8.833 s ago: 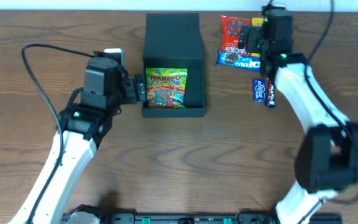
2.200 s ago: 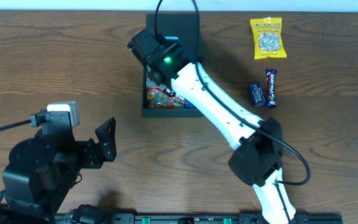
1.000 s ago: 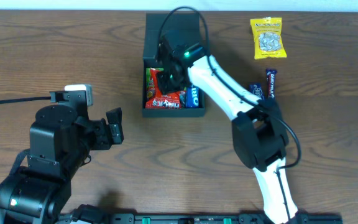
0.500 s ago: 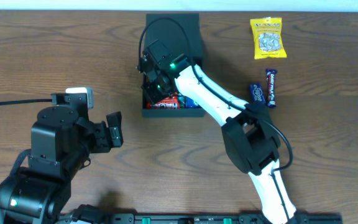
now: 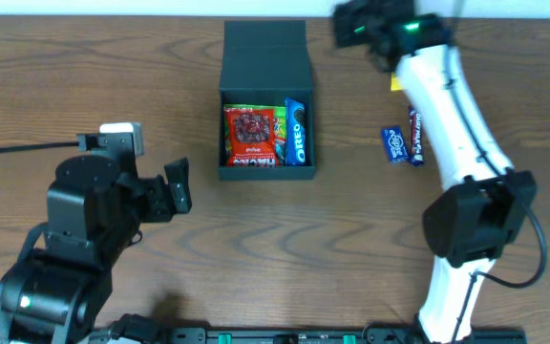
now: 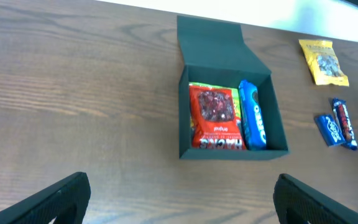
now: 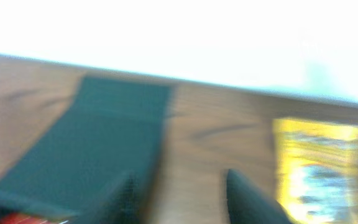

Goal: Pack container
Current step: 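Move the right gripper to the yellow Hacks bag and grasp it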

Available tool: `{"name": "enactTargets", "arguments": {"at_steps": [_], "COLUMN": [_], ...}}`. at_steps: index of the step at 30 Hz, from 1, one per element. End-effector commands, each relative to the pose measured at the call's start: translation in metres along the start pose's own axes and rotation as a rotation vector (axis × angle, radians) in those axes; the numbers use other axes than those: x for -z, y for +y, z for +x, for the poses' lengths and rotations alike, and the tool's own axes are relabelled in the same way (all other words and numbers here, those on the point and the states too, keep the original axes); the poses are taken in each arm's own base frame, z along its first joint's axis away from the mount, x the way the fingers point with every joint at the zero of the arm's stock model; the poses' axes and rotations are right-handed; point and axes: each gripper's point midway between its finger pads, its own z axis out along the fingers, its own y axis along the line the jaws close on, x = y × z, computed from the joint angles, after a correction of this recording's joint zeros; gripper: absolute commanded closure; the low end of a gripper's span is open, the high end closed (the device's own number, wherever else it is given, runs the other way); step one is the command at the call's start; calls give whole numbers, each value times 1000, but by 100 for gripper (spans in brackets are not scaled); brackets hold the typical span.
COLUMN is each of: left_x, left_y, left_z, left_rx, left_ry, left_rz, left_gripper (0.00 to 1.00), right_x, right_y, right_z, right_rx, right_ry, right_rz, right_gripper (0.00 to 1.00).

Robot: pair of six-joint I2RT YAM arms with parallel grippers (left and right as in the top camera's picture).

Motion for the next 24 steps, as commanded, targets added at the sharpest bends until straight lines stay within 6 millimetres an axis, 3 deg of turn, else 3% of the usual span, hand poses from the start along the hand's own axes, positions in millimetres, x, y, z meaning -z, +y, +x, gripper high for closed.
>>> {"name": "enactTargets", "arguments": {"at_steps": [1,4,10,14,20,24], "left_x": [-15,-34,-66,-74,-76,-77], "left_y": [0,-2,-3,-7,-9,-9], "left_z": [-9,-10,-3,-5,-9,-12], "left_rx": [-14,-15,-19,-17,-17,-16], "left_ry": [4,36,109,109,95,84], "left_rz": [-18,-26,-36,-18,-14,-11], "left_gripper": [5,5,5,5,5,5], "right_x": [-34,-59,-98,-121,-148,-156], "right_y": [-49,-84,-133,-153,-176,-182], "right_z": [24,40,69,95,136,153], "right_rx": [28,31,-3,-19,-47,-56], "right_ry": [61,84,113,152,220,251], "right_rz": [88,126,211,244,266,270], "right_gripper": [22,9,2,1,8,25]}}
